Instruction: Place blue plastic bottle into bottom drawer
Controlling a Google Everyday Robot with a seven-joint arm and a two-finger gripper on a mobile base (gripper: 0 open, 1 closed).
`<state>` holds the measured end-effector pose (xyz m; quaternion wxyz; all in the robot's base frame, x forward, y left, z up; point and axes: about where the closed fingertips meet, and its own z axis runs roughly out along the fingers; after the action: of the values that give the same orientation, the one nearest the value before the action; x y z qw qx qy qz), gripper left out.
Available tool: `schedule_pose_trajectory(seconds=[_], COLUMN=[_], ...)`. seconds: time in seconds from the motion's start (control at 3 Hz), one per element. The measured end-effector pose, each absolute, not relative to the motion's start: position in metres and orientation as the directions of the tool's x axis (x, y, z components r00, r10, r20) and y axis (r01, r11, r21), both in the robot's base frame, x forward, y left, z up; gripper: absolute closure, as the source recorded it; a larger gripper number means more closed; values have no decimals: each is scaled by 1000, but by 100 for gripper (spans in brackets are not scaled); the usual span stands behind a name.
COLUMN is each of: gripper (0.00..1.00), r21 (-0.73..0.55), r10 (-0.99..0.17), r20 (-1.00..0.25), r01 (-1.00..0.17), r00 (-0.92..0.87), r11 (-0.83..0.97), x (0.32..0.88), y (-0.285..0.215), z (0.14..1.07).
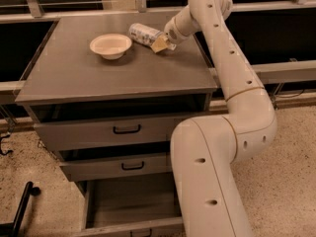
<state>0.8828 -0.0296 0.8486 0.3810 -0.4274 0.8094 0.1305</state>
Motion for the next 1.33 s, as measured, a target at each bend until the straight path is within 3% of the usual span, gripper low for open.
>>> schedule_pose_trajectory(seconds=[0.33,0.67,1.33], gripper=[100,100,100], r21=[-125,-135,-203], r10=[-591,-598,-699], r20=[-732,-730,-682], r01=[-786,-788,-863], r00=[-339,-332,-214], r11=[606,601,463], x=[878,871,798], y=[-34,-37,-76], z=[867,881,955])
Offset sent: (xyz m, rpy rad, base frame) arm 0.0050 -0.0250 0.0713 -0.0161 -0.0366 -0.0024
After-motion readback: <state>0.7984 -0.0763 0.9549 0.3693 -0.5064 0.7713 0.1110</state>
